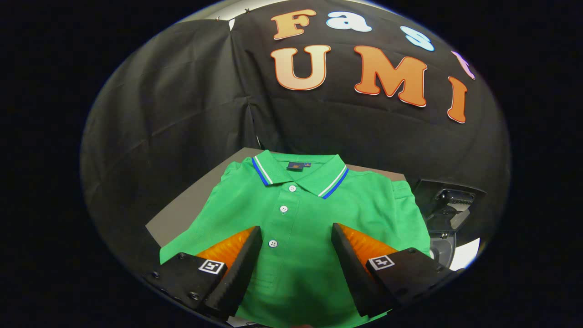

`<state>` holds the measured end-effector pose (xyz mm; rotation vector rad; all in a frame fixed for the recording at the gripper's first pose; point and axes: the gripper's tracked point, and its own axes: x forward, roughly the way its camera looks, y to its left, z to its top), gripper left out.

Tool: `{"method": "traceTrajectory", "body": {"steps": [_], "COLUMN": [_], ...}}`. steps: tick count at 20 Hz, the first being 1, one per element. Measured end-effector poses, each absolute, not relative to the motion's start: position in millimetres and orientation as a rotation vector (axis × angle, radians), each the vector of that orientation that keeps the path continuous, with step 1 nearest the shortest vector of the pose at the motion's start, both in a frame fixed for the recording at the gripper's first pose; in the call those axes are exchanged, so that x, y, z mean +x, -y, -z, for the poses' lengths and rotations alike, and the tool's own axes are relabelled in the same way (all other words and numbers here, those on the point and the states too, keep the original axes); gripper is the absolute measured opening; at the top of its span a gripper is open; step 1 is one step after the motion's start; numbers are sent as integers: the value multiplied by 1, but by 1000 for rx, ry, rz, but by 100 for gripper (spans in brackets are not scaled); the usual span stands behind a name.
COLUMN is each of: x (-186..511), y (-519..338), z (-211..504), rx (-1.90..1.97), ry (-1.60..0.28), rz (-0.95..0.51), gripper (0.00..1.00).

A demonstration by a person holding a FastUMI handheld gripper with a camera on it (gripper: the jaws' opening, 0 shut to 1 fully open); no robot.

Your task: Put the clothes into the washing machine and then close the washing machine lid.

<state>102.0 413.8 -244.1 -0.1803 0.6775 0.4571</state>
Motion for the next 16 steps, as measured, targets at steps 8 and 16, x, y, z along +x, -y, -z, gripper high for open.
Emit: {"method": "traceTrajectory", "body": {"steps": [8,16], "x": [100,99], "y": [-416,-420], "z": [246,246], "rx": [-194,-217], "ry": [-705,-720], "rz": [-519,-562], "gripper": [94,69]}}
